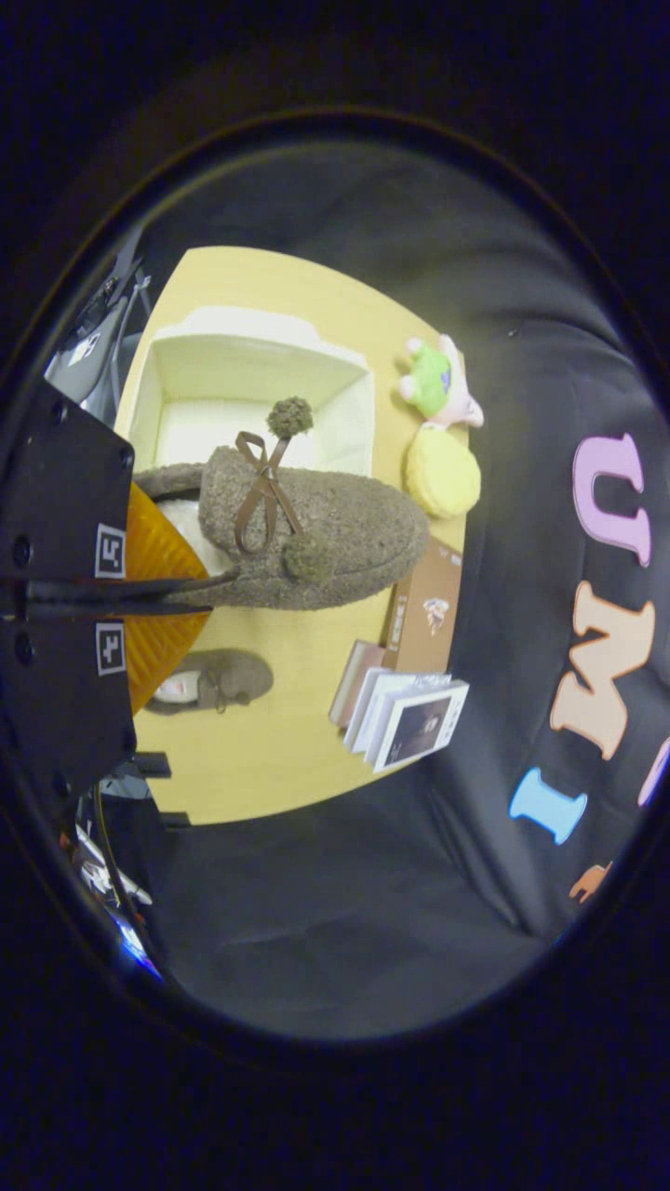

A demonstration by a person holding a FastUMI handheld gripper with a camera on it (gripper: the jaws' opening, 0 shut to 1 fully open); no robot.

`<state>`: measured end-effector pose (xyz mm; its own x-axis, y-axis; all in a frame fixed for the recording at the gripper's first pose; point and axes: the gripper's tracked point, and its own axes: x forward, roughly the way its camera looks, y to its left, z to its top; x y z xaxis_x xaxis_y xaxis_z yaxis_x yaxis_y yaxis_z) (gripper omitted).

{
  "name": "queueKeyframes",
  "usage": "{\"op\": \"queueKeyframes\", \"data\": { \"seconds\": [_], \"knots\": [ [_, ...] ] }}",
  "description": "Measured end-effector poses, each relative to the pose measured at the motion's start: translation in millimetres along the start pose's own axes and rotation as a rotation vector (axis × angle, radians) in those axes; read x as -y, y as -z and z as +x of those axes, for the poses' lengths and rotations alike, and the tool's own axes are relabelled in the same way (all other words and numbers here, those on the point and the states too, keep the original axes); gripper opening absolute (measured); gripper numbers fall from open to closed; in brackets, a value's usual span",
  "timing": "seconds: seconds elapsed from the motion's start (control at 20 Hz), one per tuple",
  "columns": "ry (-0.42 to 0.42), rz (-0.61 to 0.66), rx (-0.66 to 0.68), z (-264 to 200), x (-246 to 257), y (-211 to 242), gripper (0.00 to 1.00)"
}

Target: Open the storage box then place both shoes into the box .Put the left shoe in first, then the right shoe, with the right side of both shoes facing outward in a uniform manner.

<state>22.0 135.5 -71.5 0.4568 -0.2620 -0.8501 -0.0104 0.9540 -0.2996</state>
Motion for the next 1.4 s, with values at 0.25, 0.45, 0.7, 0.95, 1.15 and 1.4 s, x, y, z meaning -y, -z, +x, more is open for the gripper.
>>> {"op": "queueKeyframes", "data": {
  "seconds": [0.25,0.45,0.7,0.95,1.15,1.4],
  "knots": [
    [-0.094,-0.017,-0.078,36.0,-65.5,16.8,0.03],
    [-0.147,-0.032,-0.158,75.4,-105.3,36.4,0.03],
    [-0.195,-0.027,-0.232,115.9,-137.4,53.7,0.03],
    [-0.235,-0.034,-0.298,139.5,-161.5,74.1,0.04],
    [-0.202,-0.055,-0.313,155.9,-159.3,78.8,0.05],
    [-0.221,-0.055,-0.321,154.8,-158.2,81.2,0.21]
  ]
}}
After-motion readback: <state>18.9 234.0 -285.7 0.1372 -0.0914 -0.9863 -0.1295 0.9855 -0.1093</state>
